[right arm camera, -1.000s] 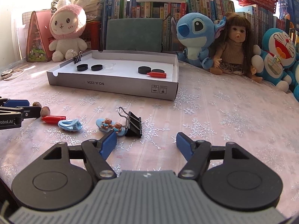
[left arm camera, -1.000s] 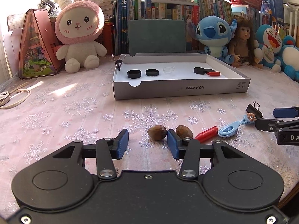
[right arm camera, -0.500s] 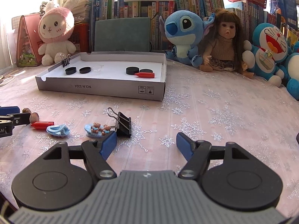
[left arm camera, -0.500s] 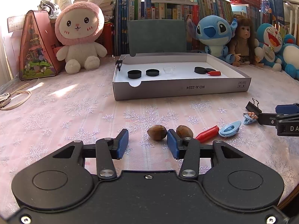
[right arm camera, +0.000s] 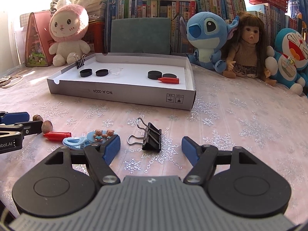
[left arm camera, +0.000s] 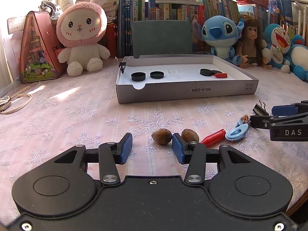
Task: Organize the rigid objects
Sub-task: 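Move the left gripper to a brown nut while the right gripper moves to the black binder clip, then close the left gripper on the brown nut while the right gripper grasps the binder clip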
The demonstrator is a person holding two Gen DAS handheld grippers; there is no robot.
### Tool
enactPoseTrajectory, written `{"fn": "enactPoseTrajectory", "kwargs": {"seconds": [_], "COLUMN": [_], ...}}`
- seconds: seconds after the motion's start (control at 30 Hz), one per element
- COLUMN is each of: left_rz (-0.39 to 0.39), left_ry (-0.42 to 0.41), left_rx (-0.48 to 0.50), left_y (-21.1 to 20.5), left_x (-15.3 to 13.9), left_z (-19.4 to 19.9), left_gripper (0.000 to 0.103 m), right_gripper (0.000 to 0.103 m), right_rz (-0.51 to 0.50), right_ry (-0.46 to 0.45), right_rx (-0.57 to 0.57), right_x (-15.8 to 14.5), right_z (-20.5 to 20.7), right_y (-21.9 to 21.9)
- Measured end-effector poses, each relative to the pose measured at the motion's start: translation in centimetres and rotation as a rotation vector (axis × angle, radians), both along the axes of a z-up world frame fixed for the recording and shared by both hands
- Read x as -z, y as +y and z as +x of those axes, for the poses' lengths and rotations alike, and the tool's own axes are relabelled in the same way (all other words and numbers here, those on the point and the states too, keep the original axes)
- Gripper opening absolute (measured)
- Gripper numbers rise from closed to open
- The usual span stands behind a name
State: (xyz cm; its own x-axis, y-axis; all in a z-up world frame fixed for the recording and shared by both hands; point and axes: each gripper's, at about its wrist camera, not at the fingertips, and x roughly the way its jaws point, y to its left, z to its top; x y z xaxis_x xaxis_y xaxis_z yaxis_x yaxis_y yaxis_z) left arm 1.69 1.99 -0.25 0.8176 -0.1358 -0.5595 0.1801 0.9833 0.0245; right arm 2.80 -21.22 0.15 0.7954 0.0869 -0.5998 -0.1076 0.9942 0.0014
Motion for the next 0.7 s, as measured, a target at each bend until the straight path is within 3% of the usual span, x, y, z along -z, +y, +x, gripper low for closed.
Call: {"fn": "enactPoseTrajectory", "kwargs": {"seconds": [0.7], "left_rz": [0.001], "left_ry": [-0.001], "left_rx": [-0.001], "left_y": [0.0], "left_x": [0.1], "left_z": [-0.1], "left_gripper": [0.044], "right_gripper": [0.085], "right_rz": [-0.038], "right_ry": [0.018], "right_rx": [0.156], "right_x": [0.3], "right_z": [-0.2], "right_y": [-5.1]}}
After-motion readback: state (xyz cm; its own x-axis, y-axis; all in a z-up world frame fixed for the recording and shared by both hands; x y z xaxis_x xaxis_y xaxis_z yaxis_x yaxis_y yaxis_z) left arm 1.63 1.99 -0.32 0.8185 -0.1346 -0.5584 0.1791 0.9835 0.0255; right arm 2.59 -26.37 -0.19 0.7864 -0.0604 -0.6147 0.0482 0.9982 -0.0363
